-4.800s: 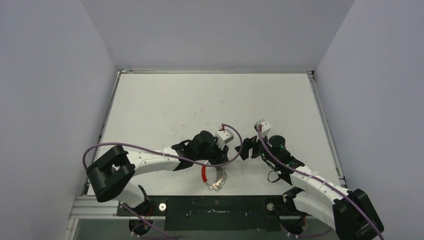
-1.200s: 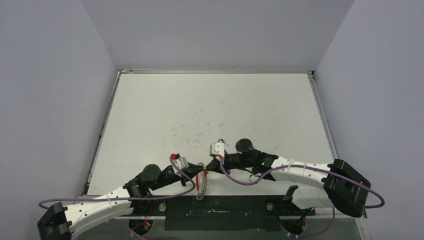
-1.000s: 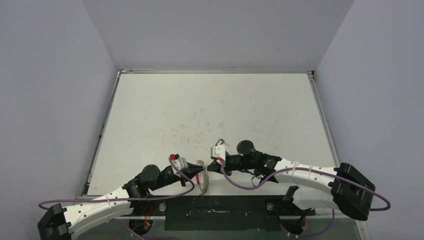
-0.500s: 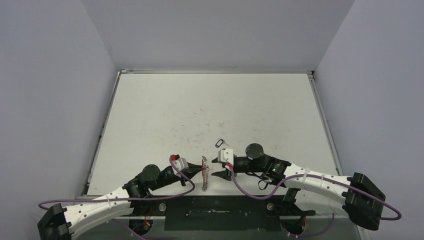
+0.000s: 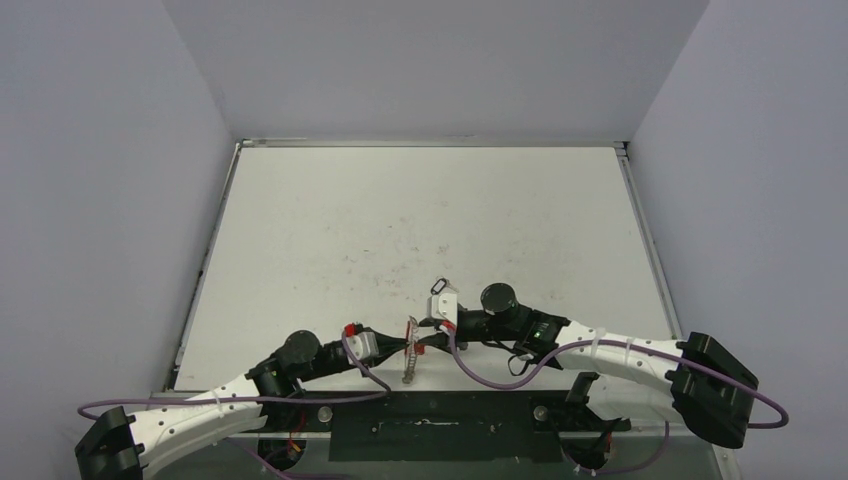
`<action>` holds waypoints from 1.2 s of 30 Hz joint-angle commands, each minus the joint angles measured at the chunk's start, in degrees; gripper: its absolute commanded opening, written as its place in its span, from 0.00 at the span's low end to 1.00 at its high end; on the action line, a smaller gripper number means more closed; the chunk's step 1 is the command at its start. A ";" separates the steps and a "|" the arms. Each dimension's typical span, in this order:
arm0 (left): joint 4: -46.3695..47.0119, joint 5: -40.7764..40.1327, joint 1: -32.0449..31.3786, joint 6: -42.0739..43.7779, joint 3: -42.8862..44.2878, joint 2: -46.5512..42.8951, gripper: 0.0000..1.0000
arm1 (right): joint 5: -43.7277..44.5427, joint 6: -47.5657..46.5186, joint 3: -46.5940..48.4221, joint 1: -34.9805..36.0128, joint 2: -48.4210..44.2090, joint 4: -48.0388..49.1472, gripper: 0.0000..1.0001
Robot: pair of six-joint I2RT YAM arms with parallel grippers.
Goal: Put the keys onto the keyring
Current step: Adjust the keyring at the center of the board.
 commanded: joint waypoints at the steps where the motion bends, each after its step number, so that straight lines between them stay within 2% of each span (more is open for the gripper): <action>1: 3.65 2.48 0.17 3.09 -0.29 -0.67 0.00 | -2.75 -0.32 2.51 0.02 1.61 4.23 0.36; 12: 3.32 1.47 0.11 2.62 -0.29 -0.82 0.00 | -6.50 -0.12 2.16 0.34 1.72 5.95 0.40; 21: 3.06 -0.07 0.09 2.34 -0.21 -1.00 0.00 | -4.28 0.34 0.02 0.78 -3.03 5.02 0.48; 28: 2.96 -1.02 0.10 2.09 -0.03 -1.00 0.00 | -2.88 1.20 0.22 2.45 -0.63 6.55 0.50; 32: 3.01 -1.03 0.08 1.75 -0.03 -1.00 0.00 | 1.34 0.64 1.35 3.81 1.26 4.58 0.47; 34: 2.81 -1.00 0.07 1.61 -0.03 -1.05 0.00 | 4.08 -0.07 2.14 4.47 1.78 2.08 0.40; 36: 2.61 -0.88 0.06 1.60 -0.03 -1.16 0.00 | 6.46 -0.51 2.81 4.70 2.06 0.14 0.28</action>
